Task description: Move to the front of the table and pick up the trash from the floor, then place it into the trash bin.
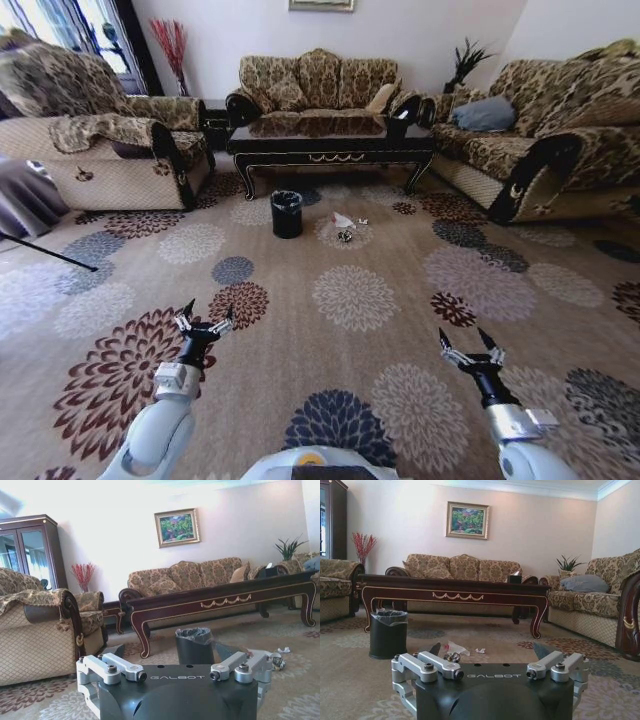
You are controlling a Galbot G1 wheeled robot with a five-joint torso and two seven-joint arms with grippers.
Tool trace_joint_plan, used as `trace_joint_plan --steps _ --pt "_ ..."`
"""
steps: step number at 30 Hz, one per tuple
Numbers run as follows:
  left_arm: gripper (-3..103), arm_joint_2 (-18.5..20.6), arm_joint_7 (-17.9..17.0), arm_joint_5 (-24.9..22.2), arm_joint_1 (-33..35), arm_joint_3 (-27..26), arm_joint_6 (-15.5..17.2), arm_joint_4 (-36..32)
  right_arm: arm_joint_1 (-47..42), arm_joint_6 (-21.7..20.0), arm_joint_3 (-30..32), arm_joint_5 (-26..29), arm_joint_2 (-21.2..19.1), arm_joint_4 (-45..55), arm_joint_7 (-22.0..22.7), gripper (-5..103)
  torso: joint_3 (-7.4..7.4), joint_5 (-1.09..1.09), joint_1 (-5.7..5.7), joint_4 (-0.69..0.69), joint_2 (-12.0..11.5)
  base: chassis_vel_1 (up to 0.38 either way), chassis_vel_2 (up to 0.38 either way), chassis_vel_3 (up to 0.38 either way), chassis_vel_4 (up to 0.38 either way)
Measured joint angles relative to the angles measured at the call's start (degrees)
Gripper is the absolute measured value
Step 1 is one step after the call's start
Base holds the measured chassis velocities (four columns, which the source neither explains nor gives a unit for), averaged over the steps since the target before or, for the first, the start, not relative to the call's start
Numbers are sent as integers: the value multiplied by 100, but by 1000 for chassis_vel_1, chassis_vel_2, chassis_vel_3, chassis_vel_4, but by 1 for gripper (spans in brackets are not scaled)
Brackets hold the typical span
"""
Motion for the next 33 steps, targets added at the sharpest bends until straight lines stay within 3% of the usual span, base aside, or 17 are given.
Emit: trace_joint_plan --steps 6,16,25,33 --pt "100 47 57 -147 70 -94 -82 -20 24 -6 2 3 0 1 0 100 -132 0 -1 0 -134 0 0 0 0" --pt "100 129 77 -197 -37 -139 48 113 58 -53 -12 56 32 36 20 100 -351 0 -18 0 -329 0 0 0 0" --pt "100 102 60 -73 -44 -23 80 160 78 -13 -10 39 19 -1 38 100 -367 0 -19 0 -329 0 0 0 0" --pt "100 102 30 -77 -55 33 -118 283 73 114 3 70 -29 -87 -193 100 -349 0 -18 0 -329 0 0 0 0"
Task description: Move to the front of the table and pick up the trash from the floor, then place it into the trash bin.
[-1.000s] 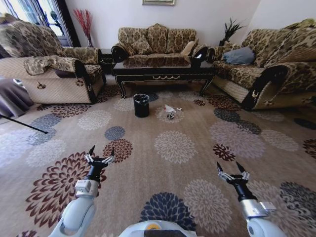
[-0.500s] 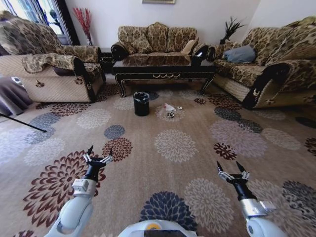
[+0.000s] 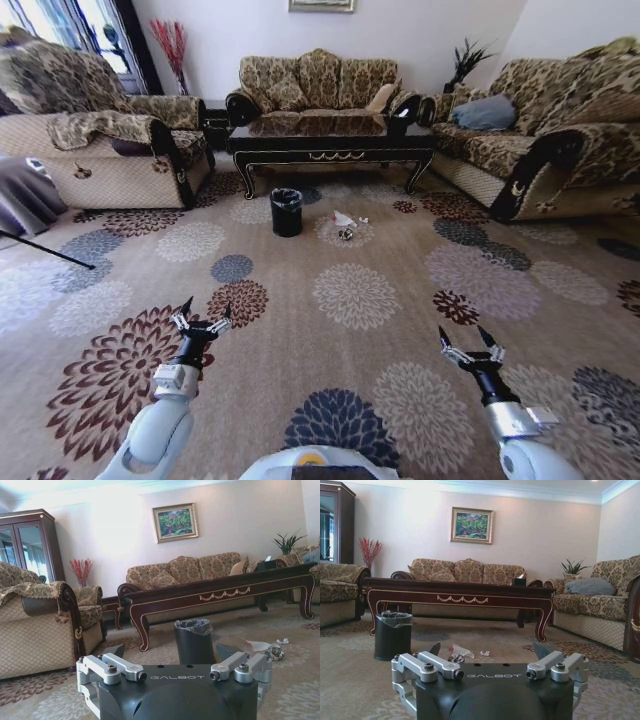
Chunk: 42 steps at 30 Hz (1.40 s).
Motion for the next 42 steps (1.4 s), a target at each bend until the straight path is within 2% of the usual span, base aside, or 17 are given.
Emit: trace_joint_plan --steps 10,42 --pt "100 -77 10 -28 70 -1 -14 33 -9 152 51 30 4 -137 -243 100 14 0 0 0 0 -27 28 25 -18" --pt "100 -116 2 -151 87 -93 -31 113 64 62 100 41 -37 -95 -225 100 35 0 4 0 0 -95 98 97 -94"
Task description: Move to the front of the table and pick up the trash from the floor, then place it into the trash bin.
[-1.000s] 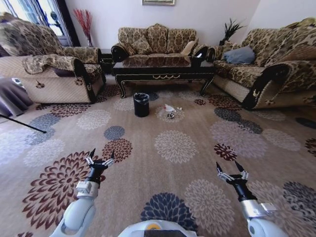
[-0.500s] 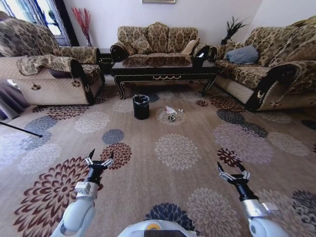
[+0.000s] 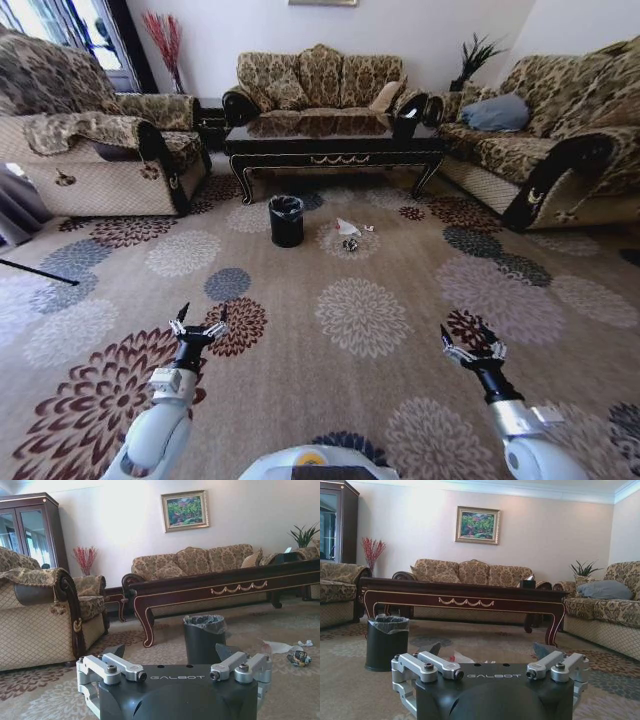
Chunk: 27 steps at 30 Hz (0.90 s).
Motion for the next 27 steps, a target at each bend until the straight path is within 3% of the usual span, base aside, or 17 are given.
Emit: trace_joint_plan --steps 27 --pt "100 -37 -3 -140 54 -174 6 104 -73 101 44 39 -8 -31 -209 100 4 0 0 0 0 -103 106 112 -112"
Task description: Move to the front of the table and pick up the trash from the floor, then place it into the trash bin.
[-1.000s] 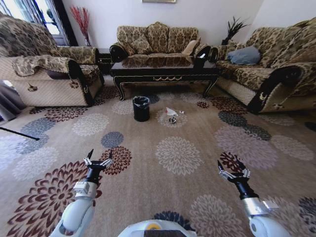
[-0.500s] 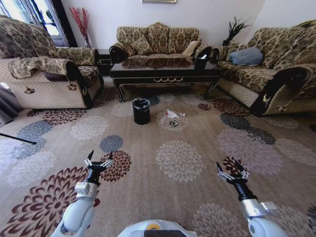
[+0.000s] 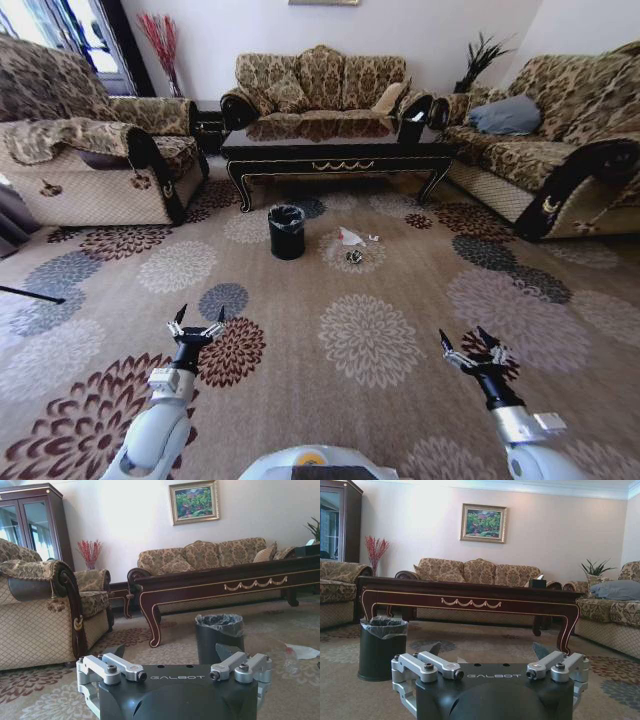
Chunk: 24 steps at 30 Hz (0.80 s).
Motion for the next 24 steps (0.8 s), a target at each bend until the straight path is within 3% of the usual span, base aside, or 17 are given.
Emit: trace_joint_plan --steps 24 --pt "100 -10 3 -16 -55 -6 14 104 114 -26 -78 -48 -4 -67 -6 100 1 0 0 0 1 -134 133 132 -136"
